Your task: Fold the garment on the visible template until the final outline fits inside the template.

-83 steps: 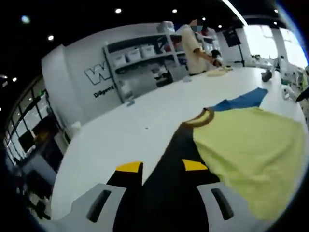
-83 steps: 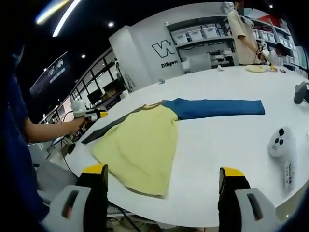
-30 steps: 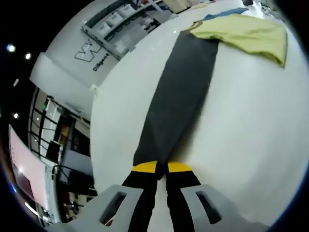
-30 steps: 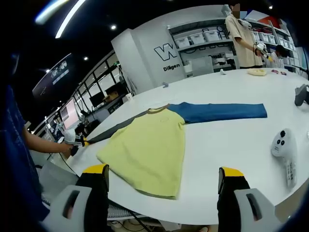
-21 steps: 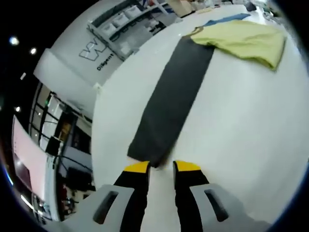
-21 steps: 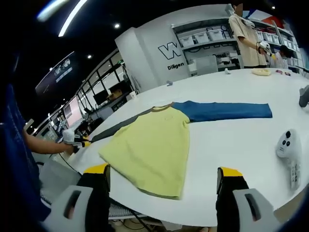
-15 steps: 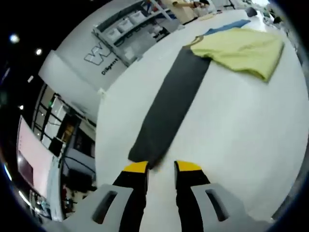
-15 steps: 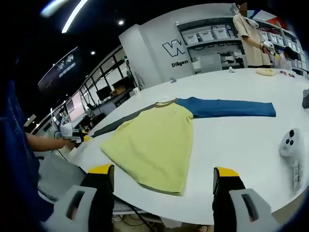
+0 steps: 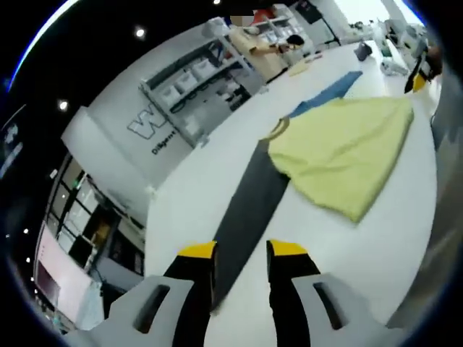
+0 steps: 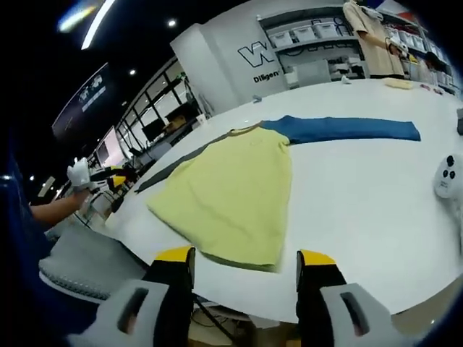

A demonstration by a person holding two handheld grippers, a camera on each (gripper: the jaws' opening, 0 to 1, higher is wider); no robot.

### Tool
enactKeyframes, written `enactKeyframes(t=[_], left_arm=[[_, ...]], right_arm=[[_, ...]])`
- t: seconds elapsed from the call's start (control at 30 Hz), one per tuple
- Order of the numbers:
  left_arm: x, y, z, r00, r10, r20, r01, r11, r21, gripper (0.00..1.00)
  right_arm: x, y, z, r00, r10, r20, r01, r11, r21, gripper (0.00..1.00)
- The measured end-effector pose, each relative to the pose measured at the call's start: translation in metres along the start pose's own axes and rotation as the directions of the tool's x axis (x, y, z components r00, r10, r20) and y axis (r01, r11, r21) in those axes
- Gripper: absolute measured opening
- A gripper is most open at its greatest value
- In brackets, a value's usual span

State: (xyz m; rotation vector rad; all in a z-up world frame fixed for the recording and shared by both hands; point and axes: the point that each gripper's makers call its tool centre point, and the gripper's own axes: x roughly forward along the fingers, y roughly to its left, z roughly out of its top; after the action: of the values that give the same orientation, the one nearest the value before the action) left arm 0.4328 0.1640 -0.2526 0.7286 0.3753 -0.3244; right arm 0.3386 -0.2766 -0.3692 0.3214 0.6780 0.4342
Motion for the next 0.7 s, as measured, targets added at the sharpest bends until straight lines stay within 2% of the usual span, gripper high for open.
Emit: enactKeyframes(t=[0.03, 0.07, 0.17, 0.27, 0.3, 0.4, 0.43, 0.57, 0.7], left_arm=[[-0.001, -0.001, 0.005, 1.000, 0.000, 0.013, 0.000, 1.000, -0.003, 0.44], [-0.002, -0.007, 0.013, 0.999, -0.018, 0.039, 0.019, 0.999, -0.041, 0.53], [-0.004, -0.015, 0.021, 0.998, -0.046, 0.052, 0.050, 0.995, -0.082, 0.73], [-0.010, -0.022, 0.028, 0.996, -0.059, 0.072, 0.066, 0.993, -0.093, 0.77], [-0.012, -0.028, 0.030, 0.992, -0.093, 0.081, 0.102, 0.988, -0.116, 0.79], [-0.014, -0.038, 0.029, 0.989, -0.131, 0.066, 0.141, 0.975, -0.170, 0.95], [-0.014, -0.038, 0.030, 0.989, -0.132, 0.069, 0.142, 0.974, -0.176, 0.97], [-0.017, -0.041, 0.031, 0.984, -0.142, 0.103, 0.162, 0.961, -0.223, 0.97], [-0.020, -0.052, 0.032, 0.980, -0.168, 0.110, 0.189, 0.957, -0.221, 0.98]], right_arm=[[0.001, 0.000, 0.000, 1.000, 0.003, 0.000, -0.003, 1.000, 0.004, 0.48], [0.001, 0.002, 0.000, 1.000, 0.003, -0.007, -0.003, 1.000, 0.014, 0.47], [0.002, 0.000, -0.001, 1.000, -0.002, -0.009, 0.002, 1.000, 0.027, 0.42], [0.003, 0.000, -0.001, 1.000, -0.005, -0.012, 0.005, 0.999, 0.038, 0.40], [0.004, 0.001, -0.001, 1.000, -0.004, -0.012, 0.004, 0.999, 0.040, 0.40], [0.005, -0.001, -0.004, 1.000, -0.013, -0.019, 0.013, 0.999, 0.033, 0.37], [0.005, -0.002, -0.005, 1.000, -0.016, -0.020, 0.017, 0.999, 0.038, 0.35], [0.006, -0.004, -0.004, 1.000, -0.027, -0.014, 0.028, 0.998, 0.047, 0.27], [0.010, -0.006, -0.004, 0.999, -0.032, -0.024, 0.033, 0.998, 0.045, 0.18]])
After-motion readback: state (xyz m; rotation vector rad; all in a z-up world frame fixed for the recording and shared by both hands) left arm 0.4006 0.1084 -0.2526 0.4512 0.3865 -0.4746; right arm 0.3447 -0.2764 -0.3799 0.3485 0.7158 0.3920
